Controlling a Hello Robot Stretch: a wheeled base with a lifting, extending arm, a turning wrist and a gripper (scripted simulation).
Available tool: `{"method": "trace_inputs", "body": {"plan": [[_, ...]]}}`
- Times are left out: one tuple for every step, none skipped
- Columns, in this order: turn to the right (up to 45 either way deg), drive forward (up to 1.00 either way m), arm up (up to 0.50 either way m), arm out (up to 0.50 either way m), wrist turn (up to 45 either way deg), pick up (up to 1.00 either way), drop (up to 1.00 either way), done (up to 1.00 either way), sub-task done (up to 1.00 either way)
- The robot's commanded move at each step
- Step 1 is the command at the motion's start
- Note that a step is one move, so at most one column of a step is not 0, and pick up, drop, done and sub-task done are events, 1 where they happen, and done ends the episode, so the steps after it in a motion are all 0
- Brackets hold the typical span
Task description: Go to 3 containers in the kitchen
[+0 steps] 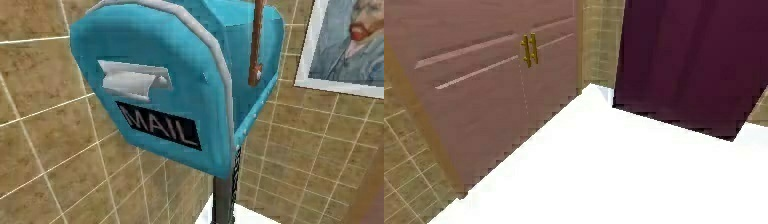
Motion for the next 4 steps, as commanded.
{"method": "trace_inputs", "body": {"plan": [[45.0,0.00,0.00,0.00,0.0,0.00,0.00,0.00,0.00],[45.0,0.00,0.00,0.00,0.0,0.00,0.00,0.00,0.00],[45.0,0.00,0.00,0.00,0.0,0.00,0.00,0.00,0.00],[0.0,0.10,0.00,0.00,0.0,0.00,0.00,0.00,0.00]]}}
